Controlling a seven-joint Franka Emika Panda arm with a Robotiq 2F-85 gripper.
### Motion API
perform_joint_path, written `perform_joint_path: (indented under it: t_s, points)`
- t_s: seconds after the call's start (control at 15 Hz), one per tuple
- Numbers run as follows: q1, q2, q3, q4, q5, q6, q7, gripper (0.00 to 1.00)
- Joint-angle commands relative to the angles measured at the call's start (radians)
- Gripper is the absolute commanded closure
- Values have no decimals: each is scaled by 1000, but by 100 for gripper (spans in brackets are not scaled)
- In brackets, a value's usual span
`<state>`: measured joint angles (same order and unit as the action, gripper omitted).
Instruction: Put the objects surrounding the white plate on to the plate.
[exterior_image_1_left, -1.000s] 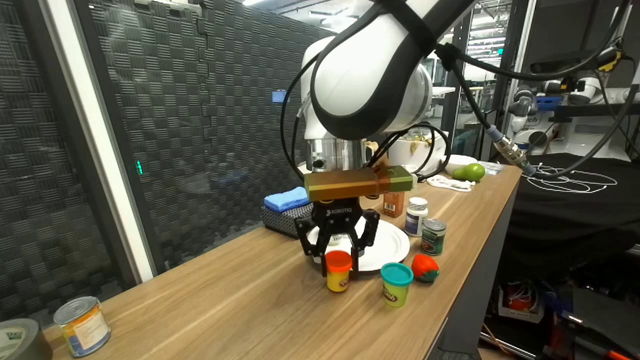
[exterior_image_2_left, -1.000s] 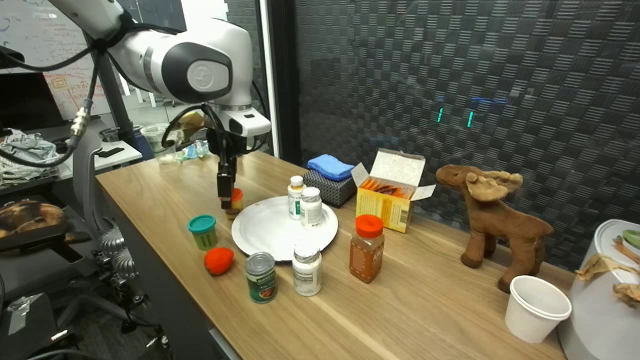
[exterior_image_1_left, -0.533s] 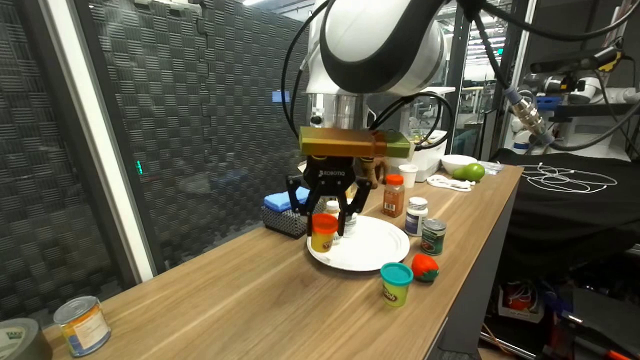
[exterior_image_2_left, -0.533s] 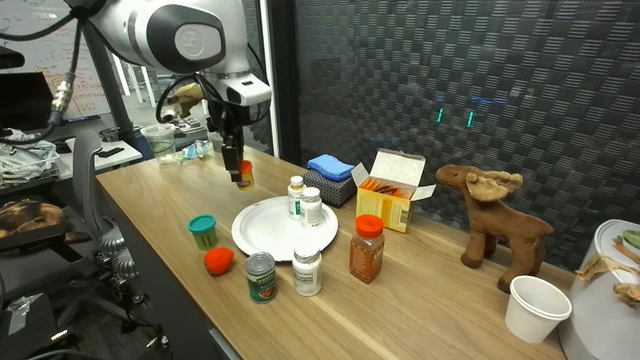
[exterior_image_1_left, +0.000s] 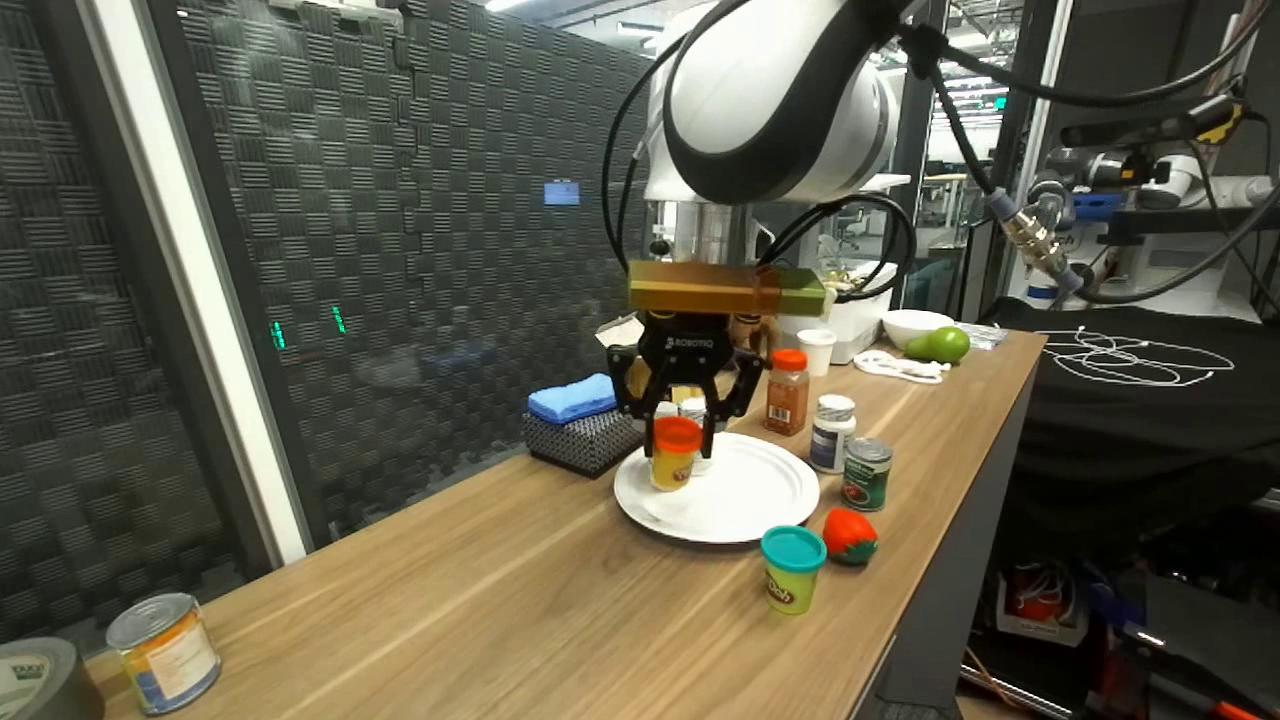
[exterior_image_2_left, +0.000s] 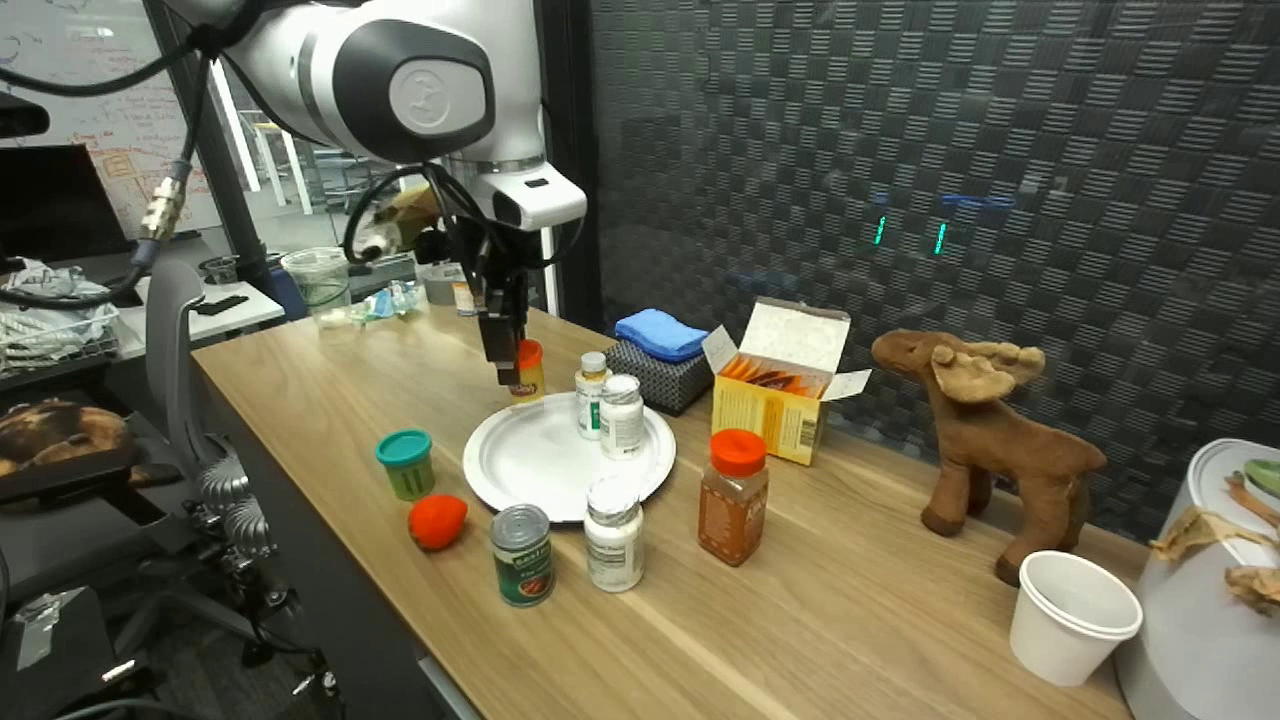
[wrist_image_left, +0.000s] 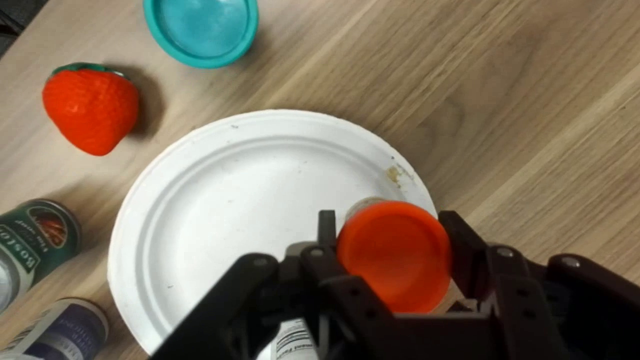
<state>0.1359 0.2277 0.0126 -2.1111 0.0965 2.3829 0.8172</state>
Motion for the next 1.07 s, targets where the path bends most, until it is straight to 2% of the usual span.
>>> perform_joint_path:
  t_s: [0.0,0.6,1.0]
  points:
    - [-22,48,-3,47,14,-4,-20,71]
    - [-49,189,-4,190,53,-79,-81,71]
    - [-46,204,-4,220,51,-156,-111,69]
